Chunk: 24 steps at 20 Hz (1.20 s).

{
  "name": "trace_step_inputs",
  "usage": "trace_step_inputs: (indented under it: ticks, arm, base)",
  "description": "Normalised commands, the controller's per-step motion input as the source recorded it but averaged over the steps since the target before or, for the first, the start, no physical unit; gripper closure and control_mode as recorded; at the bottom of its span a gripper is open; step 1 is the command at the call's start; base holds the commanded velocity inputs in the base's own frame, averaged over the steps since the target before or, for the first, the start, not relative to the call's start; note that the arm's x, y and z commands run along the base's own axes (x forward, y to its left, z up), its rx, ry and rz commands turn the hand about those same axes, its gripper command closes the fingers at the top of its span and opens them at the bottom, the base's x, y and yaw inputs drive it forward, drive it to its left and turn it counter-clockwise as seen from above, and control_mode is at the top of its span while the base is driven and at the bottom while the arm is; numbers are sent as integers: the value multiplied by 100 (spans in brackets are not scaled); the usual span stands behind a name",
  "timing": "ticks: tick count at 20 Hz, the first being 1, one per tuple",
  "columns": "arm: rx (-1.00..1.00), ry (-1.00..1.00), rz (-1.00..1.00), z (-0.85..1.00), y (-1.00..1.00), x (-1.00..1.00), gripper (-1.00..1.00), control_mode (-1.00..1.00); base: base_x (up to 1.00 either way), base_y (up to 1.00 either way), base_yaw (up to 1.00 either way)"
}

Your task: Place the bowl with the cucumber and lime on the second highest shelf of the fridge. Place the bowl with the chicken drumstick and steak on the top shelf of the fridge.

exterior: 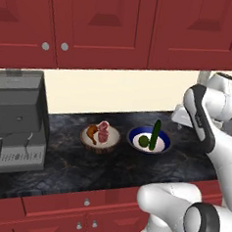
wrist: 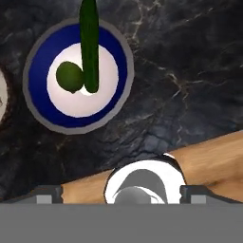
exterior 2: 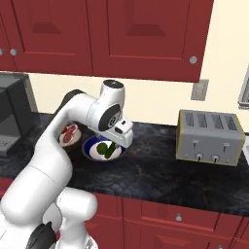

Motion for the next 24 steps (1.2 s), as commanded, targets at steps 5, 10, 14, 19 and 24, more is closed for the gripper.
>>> trace_step_inputs:
  ticks: [5, 10, 14, 19, 24]
  arm:
    - [8, 9, -41, -63, -34, 26, -100, -100]
    - [20, 0, -33, -50, 1, 31, -100, -100]
    - [25, 0, -21, -55, 4, 20, -100, -100]
    - [-1, 0, -9, -27, 5, 24, -100, -100]
    - [0, 0, -3, -32, 20, 31, -100, -100]
  base:
    - [0, 0, 0]
    - [0, 0, 0]
    - [0, 0, 0]
    - [0, 0, 0]
    - [0, 0, 0]
